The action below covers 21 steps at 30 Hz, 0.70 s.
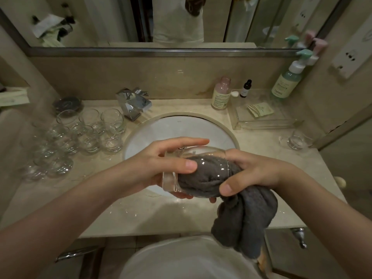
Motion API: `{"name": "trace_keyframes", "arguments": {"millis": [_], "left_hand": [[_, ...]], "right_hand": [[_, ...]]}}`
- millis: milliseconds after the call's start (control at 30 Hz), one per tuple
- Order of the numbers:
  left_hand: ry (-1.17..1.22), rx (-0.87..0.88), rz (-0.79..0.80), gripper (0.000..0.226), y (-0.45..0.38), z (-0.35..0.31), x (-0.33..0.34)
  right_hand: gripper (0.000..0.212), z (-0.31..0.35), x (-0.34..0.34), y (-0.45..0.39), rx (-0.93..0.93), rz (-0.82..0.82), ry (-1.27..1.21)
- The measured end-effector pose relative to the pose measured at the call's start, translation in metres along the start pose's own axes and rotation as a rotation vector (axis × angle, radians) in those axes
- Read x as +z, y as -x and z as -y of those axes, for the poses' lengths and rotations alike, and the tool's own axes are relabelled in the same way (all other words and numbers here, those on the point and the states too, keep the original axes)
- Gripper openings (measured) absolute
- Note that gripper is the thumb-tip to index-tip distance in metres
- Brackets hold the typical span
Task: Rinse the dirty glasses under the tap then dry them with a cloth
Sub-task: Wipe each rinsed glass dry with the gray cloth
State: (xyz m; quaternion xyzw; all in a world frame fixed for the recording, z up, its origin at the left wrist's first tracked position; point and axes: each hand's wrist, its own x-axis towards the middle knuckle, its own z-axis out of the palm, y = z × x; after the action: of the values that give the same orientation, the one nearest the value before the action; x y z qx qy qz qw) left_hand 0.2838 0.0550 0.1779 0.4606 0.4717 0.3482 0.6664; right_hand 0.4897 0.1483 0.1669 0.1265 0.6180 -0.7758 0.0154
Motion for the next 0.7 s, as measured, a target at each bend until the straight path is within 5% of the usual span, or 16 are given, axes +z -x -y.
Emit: {"name": "trace_keyframes", "arguments": {"millis": [133,333,433,500,600,700], "left_hand": [[-0.408,0.245,-0.050,0.069,0.004,-0.010,0.005],[0.077,-0.079,-0.012,0.057,0.000,-0.010,0.015],[0.109,-0.072,0.011,0.060,-0.001,-0.011,0.012],[-0.093,0.075,-0.044,0.065,0.001,-0.013,0.009],[-0.758,0.376,-0.082,0.076,0.000,-0.012,-0.001],[-0.564,0.252,-0.068,0.078,-0.001,-0.008,-0.001]], "right_hand": [[0.047,-0.007,-0.002,0.000,0.017,-0.008,-0.115],[0.047,0.001,-0.010,0.005,0.049,-0.019,0.004],[0.053,0.004,-0.013,0.005,0.022,-0.012,0.063],[0.050,0.004,-0.012,0.005,0.007,0.009,-0.010],[0.041,0.001,-0.011,0.005,0.028,-0.011,-0.107],[0.046,-0.003,-0.012,0.004,0.044,-0.019,-0.078]]}}
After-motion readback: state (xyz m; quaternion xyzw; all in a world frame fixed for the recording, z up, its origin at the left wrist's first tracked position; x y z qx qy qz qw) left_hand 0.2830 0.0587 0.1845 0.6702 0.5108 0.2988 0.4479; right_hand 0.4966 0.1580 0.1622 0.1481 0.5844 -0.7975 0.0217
